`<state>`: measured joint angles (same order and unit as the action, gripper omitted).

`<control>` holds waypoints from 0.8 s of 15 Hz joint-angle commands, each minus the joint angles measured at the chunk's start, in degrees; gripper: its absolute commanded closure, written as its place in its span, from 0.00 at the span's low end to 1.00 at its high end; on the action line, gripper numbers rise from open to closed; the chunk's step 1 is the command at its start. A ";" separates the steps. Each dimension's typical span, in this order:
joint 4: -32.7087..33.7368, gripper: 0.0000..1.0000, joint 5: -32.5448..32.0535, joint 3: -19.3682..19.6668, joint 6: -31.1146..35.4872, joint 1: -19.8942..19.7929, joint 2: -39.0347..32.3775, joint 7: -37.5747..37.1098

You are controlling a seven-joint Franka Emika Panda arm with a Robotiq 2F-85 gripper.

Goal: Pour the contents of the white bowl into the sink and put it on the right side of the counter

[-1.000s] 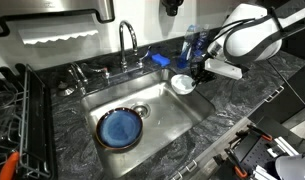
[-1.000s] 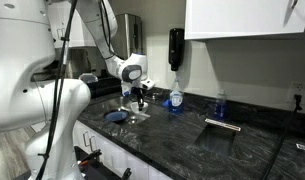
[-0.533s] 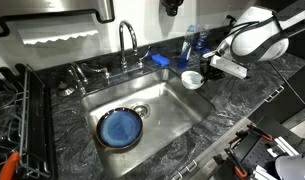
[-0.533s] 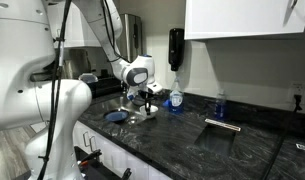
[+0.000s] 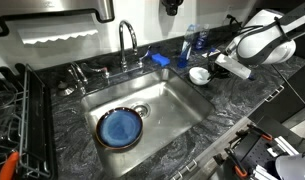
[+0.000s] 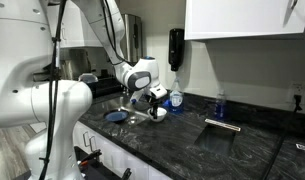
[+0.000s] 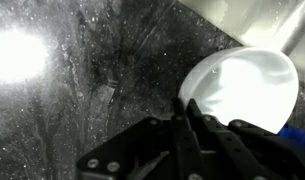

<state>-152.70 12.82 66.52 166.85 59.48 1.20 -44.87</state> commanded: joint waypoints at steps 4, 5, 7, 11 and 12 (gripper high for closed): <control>-2.99 0.98 3.55 -14.67 4.73 -19.81 -0.14 2.46; -3.50 0.98 -0.59 -7.47 4.95 -14.22 1.00 -0.60; -3.03 0.98 3.16 -18.89 4.62 -26.31 -0.05 2.72; -3.23 0.98 0.45 -20.87 3.23 -30.33 1.04 1.10; -3.21 0.98 -0.42 -22.39 3.00 -32.20 0.87 1.06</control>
<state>-154.64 14.76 43.69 169.83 28.16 1.42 -43.44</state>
